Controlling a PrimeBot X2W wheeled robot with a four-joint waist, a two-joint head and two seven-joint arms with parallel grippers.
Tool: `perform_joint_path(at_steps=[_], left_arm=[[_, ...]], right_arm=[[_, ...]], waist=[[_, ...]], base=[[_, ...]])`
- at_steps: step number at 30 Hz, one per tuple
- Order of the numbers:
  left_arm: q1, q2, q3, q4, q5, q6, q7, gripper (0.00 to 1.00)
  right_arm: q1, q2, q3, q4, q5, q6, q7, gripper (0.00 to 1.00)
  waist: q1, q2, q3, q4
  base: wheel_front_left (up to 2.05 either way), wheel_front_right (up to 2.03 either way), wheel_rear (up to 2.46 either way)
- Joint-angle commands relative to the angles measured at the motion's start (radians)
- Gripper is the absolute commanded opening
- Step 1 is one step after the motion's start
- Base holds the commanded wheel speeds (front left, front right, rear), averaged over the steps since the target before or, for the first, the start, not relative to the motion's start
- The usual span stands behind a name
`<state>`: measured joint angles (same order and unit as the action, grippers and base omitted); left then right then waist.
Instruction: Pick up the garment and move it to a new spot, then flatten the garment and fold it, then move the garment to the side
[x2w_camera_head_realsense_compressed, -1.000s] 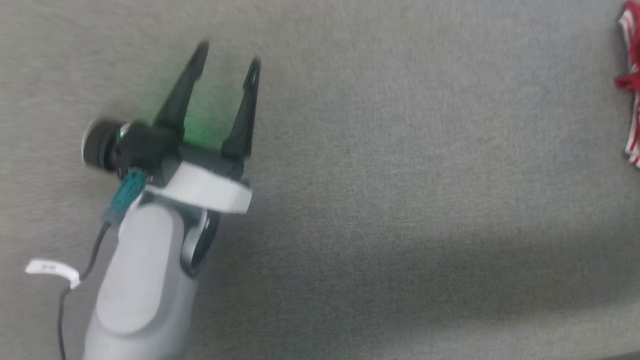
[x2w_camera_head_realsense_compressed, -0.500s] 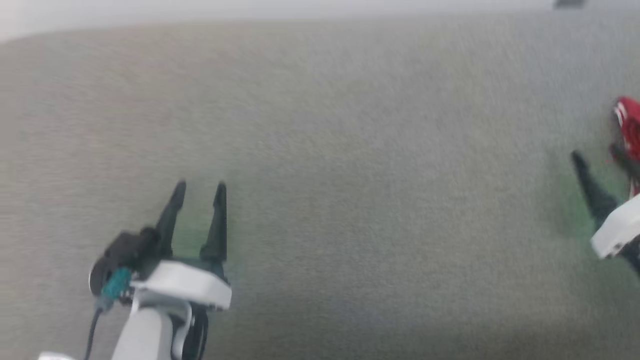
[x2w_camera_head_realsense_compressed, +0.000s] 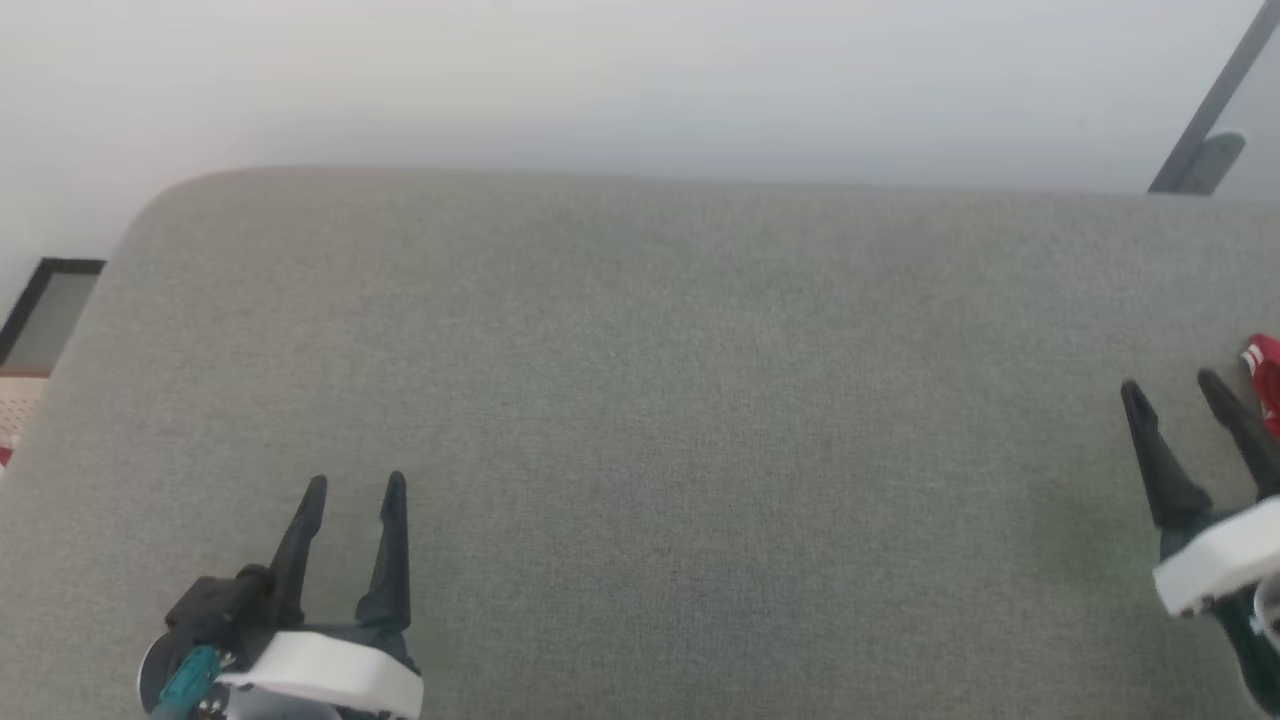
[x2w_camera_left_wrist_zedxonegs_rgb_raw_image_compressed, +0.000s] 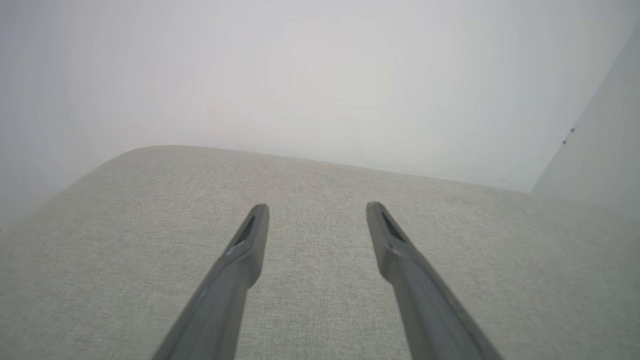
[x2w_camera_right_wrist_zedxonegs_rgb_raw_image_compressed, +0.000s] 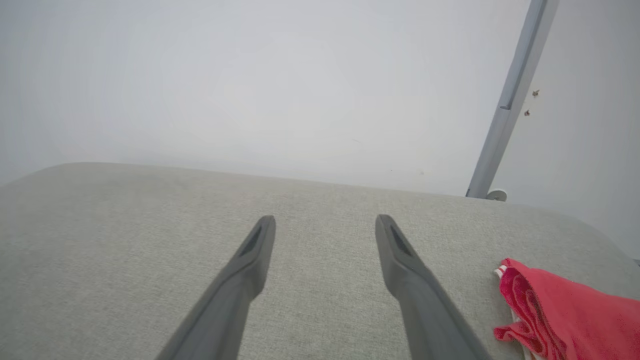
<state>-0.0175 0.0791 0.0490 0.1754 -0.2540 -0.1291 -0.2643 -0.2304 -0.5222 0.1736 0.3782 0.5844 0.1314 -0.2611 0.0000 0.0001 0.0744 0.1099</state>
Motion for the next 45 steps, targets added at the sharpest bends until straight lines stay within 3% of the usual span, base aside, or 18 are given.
perform_joint_path(at_steps=[1, 17, 44, 45], left_arm=[[0.015, -0.001, 0.003, -0.009, -0.007, -0.001, 0.001, 1.0], [0.138, -0.008, 0.028, -0.128, -0.016, -0.001, 0.001, 1.0], [0.096, -0.018, 0.017, -0.143, -0.015, -0.001, 0.001, 1.0], [0.109, -0.018, 0.018, -0.142, -0.006, 0.0, 0.0, 0.0]], right_arm=[[0.028, 0.013, -0.016, -0.017, -0.008, -0.002, -0.005, 1.0], [0.271, 0.134, -0.205, -0.228, -0.095, -0.001, 0.002, 1.0], [0.264, 0.167, -0.212, -0.293, -0.106, -0.001, 0.018, 1.0], [0.267, 0.166, -0.211, -0.287, -0.109, 0.0, 0.015, 0.0]], waist=[[0.0, -0.0001, -0.014, 0.004], [0.0, -0.0001, -0.043, -0.01], [0.0, -0.0001, -0.009, -0.012], [0.0, -0.0001, -0.009, -0.012]], base=[[0.0, 0.0, 0.0], [0.0, 0.0, 0.0], [0.0, 0.0, 0.0], [0.0, 0.0, 0.0]])
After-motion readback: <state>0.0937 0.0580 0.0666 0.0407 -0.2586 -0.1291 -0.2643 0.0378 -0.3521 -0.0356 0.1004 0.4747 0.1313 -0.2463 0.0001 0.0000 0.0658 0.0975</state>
